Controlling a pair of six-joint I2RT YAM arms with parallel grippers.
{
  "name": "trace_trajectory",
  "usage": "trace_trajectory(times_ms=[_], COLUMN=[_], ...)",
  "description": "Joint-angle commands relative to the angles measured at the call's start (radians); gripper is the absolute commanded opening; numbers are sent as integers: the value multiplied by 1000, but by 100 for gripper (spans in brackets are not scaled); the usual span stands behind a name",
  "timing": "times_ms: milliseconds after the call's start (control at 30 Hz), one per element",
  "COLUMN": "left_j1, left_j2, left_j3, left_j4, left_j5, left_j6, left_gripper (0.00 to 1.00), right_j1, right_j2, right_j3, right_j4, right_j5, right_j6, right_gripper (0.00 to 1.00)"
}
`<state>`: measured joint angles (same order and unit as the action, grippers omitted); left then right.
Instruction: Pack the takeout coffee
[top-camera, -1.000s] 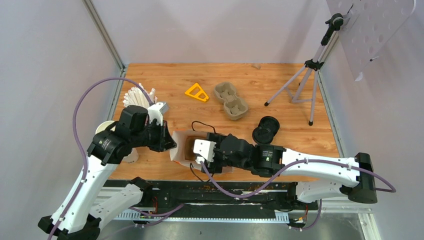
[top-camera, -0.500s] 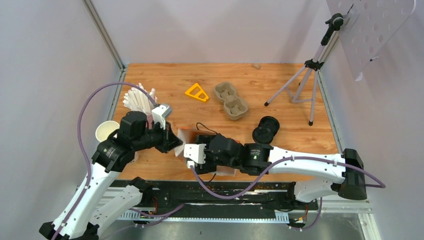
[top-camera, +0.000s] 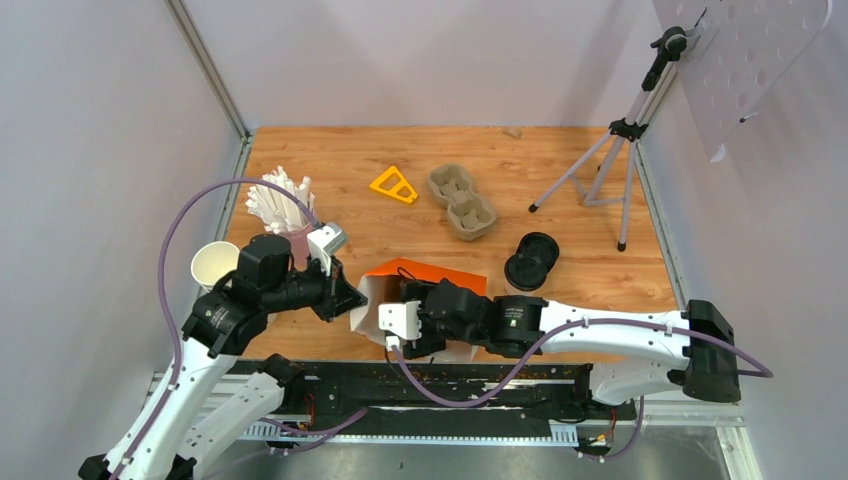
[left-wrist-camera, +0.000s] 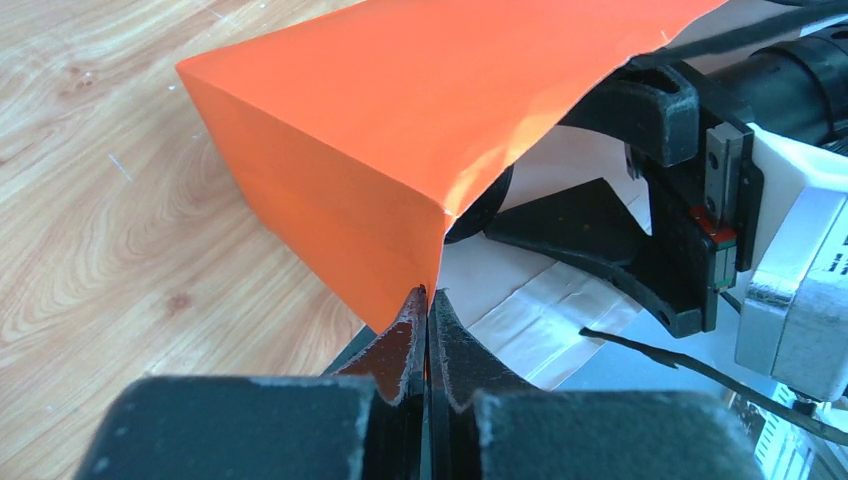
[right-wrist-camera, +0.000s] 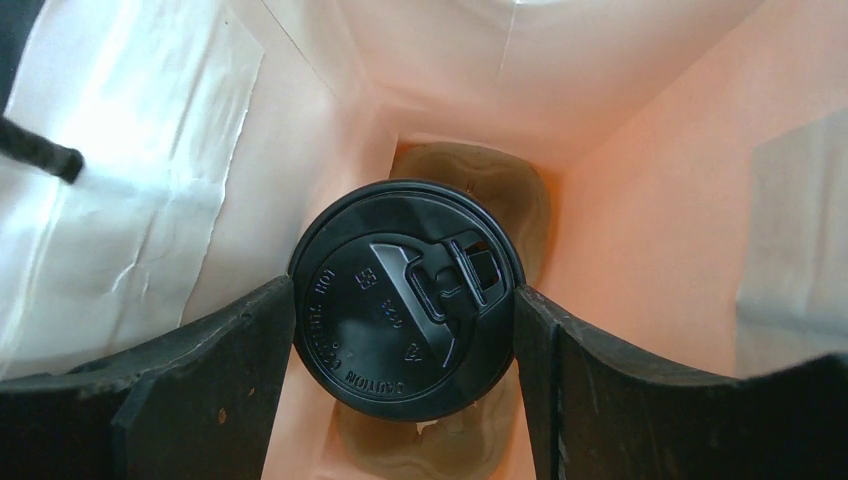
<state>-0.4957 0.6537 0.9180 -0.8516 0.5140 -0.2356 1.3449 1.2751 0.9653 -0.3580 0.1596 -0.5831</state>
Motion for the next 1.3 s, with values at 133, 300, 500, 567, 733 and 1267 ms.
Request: trace_trajectory(times_ms=[133,300,500,567,733,1267], left_j1=[3,3,3,3,3,3], left_j2=[-12,-13,-12,-11,-9,-12], left_j3=[1,3,2,2,2,-5], left_j4=[41,36,30,27,23,5], left_j5=[46,44,41,41,34,28], left_j6=[16,6,-5,-5,-17,-18], left_gripper=[3,2,0,0,0,1], right_j1=[2,2,-1,-1,-3,-51], right_j2=[46,72,93,94,102,117], right_j3=[41,52,41,38,63,20], right_j4=[43,57,106,134,167,221], right_j5=[10,42,49,47,66,-32], right_j6=[-88,-130,-155,-180,-222,-233], right_gripper=[70,70,70,70,70,70])
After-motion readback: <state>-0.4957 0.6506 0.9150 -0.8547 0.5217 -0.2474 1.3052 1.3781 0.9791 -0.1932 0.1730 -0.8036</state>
